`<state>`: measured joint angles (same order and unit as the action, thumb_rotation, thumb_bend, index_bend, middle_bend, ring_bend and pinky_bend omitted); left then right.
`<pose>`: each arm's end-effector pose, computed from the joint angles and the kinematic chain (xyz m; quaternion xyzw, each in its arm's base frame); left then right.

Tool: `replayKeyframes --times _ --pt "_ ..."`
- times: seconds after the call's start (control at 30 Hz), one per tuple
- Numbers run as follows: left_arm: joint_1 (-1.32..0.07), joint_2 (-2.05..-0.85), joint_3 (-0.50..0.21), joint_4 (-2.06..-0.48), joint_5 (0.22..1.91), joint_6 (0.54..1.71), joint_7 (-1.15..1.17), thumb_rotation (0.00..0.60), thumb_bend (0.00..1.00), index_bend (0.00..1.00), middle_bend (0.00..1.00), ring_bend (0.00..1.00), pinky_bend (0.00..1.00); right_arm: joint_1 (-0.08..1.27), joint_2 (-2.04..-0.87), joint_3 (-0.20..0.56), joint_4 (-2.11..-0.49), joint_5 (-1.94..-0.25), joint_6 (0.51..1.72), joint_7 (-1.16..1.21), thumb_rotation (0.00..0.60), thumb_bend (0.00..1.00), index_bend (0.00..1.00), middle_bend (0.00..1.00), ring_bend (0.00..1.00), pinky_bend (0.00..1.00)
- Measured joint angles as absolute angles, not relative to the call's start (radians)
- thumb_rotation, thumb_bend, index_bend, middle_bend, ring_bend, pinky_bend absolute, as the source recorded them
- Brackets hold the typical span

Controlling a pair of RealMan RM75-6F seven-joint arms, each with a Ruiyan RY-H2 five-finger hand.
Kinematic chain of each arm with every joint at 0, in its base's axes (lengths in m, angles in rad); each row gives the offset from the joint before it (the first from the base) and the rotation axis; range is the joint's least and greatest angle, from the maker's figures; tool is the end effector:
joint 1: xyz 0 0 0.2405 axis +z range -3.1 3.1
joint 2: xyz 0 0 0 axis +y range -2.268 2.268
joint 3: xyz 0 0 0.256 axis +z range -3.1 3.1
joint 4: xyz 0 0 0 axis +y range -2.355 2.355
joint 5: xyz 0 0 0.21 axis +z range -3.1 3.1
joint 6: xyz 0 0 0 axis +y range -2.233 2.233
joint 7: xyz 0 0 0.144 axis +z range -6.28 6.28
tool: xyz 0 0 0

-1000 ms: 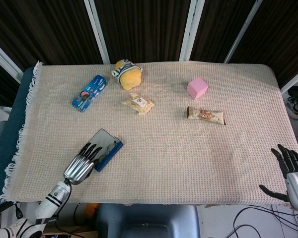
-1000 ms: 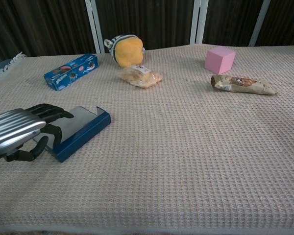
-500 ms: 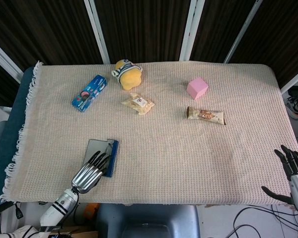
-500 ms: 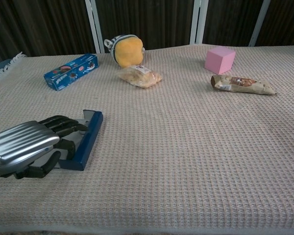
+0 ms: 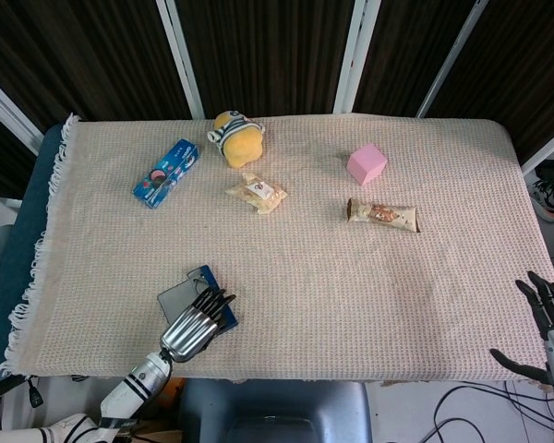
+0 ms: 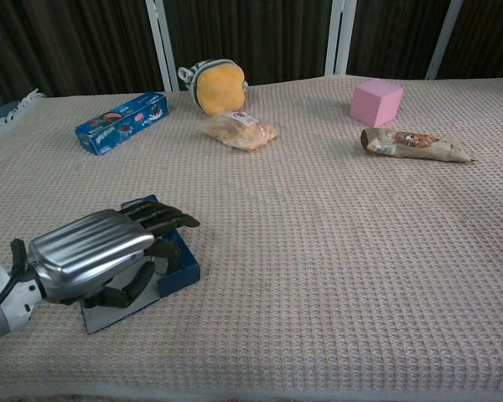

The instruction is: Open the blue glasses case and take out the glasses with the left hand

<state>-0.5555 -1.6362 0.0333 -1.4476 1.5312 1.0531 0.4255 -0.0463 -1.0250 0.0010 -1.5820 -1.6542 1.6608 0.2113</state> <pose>-0.1738 0.2440 -0.0607 -0.8340 -0.2545 -0.3443 0.3480 -0.3151 -0.1287 0.1979 0.5774 -0.3855 0.4415 0.5684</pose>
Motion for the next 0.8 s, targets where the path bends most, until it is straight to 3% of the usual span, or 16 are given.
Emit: replayKeyframes --times 0.8 --pt "-0.667 -1.83 -0.155 -1.22 1.35 0.974 0.401 0.6 0.72 0.33 0.01 0.0 0.0 -0.058 -1.011 0.009 -1.562 -1.638 1.68 0.272 0.6 0.13 0.0 0.0 0.0 0.0"
